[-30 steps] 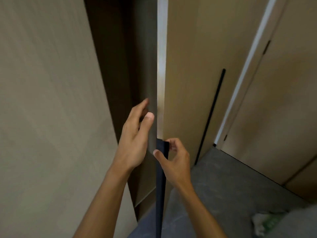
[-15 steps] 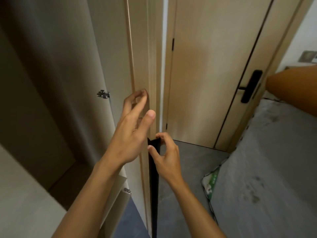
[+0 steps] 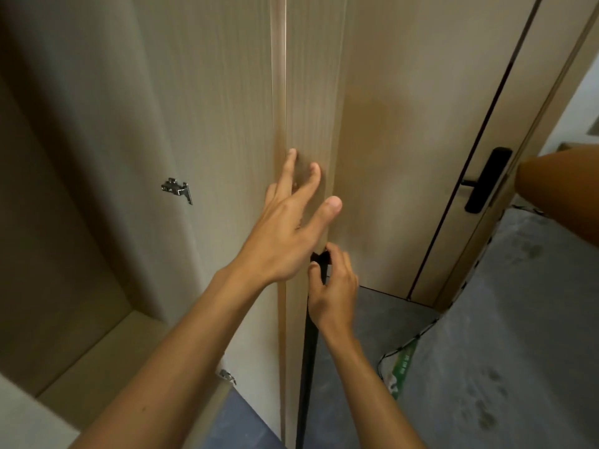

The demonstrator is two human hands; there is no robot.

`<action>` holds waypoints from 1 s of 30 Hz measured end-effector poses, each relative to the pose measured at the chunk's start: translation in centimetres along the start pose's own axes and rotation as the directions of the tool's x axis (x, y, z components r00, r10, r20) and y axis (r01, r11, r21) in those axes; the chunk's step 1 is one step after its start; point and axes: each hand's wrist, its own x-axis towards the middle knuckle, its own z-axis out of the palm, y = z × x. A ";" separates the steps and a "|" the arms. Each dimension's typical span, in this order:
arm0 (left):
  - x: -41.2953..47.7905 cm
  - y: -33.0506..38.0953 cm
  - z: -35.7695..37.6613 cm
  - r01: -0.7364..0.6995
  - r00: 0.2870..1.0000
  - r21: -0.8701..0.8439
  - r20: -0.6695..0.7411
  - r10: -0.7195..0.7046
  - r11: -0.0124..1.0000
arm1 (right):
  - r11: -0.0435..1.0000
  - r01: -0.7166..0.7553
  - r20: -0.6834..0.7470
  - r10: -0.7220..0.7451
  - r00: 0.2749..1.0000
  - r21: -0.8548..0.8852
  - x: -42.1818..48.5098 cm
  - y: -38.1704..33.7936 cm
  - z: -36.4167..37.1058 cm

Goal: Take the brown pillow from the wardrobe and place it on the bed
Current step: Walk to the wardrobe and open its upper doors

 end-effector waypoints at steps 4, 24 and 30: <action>3.4 -0.8 2.9 -0.033 0.999 0.105 0.007 0.033 0.994 | 1.000 -0.002 0.031 0.002 1.000 0.008 3.4 2.1 -0.5; 14.6 -2.8 8.3 0.038 0.997 0.327 0.048 -0.056 0.944 | 0.995 -0.075 0.334 0.094 0.938 -0.067 15.9 7.3 -1.0; 16.8 -2.6 7.5 0.031 0.991 0.447 0.103 -0.086 0.894 | 0.949 0.049 0.291 0.047 0.956 -0.312 14.7 8.5 -0.1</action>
